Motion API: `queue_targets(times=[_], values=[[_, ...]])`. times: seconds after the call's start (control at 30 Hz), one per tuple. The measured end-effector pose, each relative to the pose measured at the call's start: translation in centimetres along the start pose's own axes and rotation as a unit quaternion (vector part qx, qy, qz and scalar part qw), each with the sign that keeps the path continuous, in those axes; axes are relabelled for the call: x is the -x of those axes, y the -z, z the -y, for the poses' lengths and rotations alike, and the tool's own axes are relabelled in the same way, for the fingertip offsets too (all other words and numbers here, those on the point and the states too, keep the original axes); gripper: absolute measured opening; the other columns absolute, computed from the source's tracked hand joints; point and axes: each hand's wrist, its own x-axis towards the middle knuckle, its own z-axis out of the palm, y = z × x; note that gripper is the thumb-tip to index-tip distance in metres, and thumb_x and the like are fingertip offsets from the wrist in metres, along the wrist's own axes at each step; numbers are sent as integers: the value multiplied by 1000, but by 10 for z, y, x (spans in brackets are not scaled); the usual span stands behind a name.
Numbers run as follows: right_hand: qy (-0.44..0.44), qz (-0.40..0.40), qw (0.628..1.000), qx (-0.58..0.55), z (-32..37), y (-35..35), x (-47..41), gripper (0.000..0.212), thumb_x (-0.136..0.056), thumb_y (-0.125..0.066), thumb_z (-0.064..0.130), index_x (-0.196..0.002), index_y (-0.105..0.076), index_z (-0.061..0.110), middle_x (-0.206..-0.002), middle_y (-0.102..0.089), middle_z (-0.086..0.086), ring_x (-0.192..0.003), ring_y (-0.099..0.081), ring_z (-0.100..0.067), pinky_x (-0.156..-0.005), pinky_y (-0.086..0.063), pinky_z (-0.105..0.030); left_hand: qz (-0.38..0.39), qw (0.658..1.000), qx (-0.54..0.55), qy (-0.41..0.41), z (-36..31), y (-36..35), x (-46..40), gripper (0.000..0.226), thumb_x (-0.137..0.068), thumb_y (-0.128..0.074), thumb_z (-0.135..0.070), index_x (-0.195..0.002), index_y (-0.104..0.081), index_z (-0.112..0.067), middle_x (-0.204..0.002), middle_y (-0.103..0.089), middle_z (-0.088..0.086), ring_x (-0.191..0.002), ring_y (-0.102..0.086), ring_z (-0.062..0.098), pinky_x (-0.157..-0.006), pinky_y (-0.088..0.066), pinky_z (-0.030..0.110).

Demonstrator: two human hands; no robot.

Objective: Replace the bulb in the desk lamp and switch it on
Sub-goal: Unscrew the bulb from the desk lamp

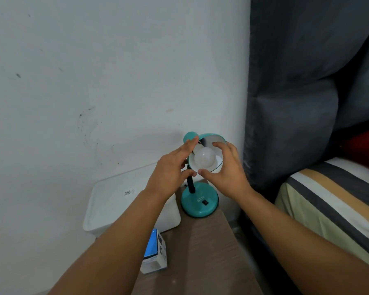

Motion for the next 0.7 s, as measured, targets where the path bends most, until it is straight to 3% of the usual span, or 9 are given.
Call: queue_targets(times=[0.17, 0.33, 0.47, 0.57, 0.7], values=[[-33, -13, 999, 27, -1, -3, -1, 74, -72, -81, 50, -135, -52, 24, -148, -36, 2, -128, -45, -17, -102, -41, -31, 5, 1000, -6, 2, 0, 0, 0, 97, -79, -83, -10, -151, -29, -46, -150, -50, -5, -111, -66, 15, -98, -54, 31], [-16, 1, 1000, 20, -1, -2, 0, 67, -79, -81, 35, -138, -49, 29, -150, -34, 0, -130, -44, -21, -106, -41, -33, 4, 1000, -2, -1, 3, 0, 1, 96, -78, -83, -10, -151, -32, -44, -147, -53, -5, -110, -67, 14, -98, -53, 27], [-14, 5, 1000, -6, 0, -1, 2, 74, -77, -83, 28, -141, -45, 30, -153, -31, 2, -133, -42, -20, -108, -38, -32, 4, 1000, -4, -1, 4, 0, 1, 96, -78, -83, -10, -151, -31, -45, -147, -54, -4, -109, -68, 15, -98, -54, 28], [-32, 3, 999, -5, -1, -1, 1, 82, -74, -81, 47, -143, -42, 26, -154, -31, 3, -134, -39, -15, -108, -38, -33, 6, 1000, -12, -1, 3, 1, 0, 95, -79, -83, -10, -151, -31, -45, -147, -53, -5, -108, -68, 15, -98, -53, 27], [-64, -3, 997, 43, -5, -5, -2, 80, -67, -64, 77, -131, -55, 30, -150, -39, 1, -131, -44, -22, -103, -47, -48, 7, 1000, -16, -2, 2, -1, 0, 94, -80, -82, -14, -151, -29, -47, -147, -53, -6, -110, -67, 13, -98, -53, 26]])
